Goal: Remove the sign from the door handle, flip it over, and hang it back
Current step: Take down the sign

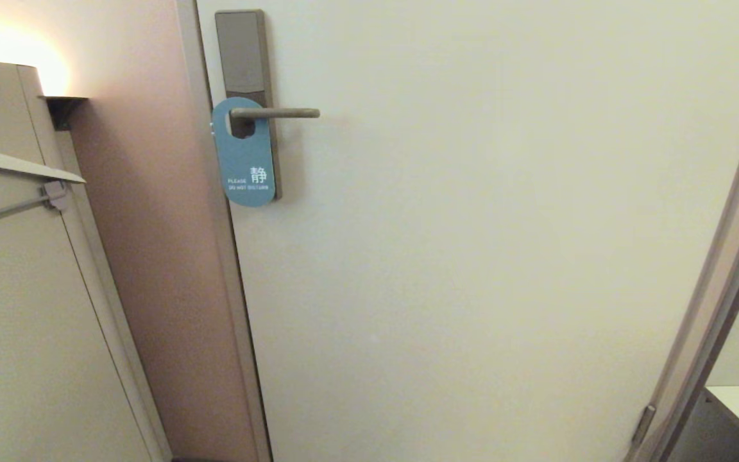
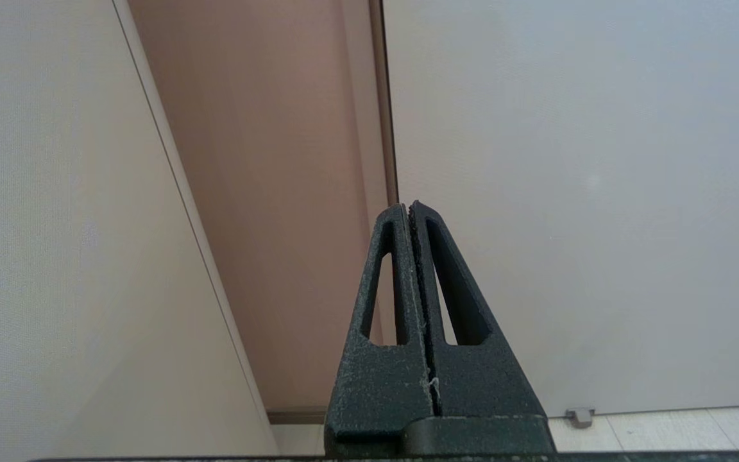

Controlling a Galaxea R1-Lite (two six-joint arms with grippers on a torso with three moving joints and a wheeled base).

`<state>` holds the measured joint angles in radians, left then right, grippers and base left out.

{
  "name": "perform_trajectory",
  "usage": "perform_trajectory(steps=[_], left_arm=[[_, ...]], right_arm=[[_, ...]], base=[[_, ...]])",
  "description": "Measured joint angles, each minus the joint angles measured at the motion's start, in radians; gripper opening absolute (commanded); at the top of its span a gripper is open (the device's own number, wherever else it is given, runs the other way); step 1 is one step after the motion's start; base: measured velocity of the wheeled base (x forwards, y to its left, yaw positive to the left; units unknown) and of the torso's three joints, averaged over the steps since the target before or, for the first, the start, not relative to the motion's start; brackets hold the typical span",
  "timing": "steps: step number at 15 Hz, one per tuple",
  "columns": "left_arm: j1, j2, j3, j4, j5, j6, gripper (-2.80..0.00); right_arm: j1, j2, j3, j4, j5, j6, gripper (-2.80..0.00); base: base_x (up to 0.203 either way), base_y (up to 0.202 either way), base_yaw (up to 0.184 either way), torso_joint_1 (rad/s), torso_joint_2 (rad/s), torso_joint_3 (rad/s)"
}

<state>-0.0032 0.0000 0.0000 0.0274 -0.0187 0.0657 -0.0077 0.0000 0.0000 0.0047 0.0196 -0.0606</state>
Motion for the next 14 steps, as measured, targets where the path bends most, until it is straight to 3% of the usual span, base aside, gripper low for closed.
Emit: perform_trajectory(steps=[14], left_arm=[[0.000,0.000,0.000,0.000,0.000,0.000,-2.80]], right_arm=[[0.000,0.000,0.000,0.000,0.000,0.000,-2.80]], base=[[0.000,0.000,0.000,0.000,0.00,0.000]])
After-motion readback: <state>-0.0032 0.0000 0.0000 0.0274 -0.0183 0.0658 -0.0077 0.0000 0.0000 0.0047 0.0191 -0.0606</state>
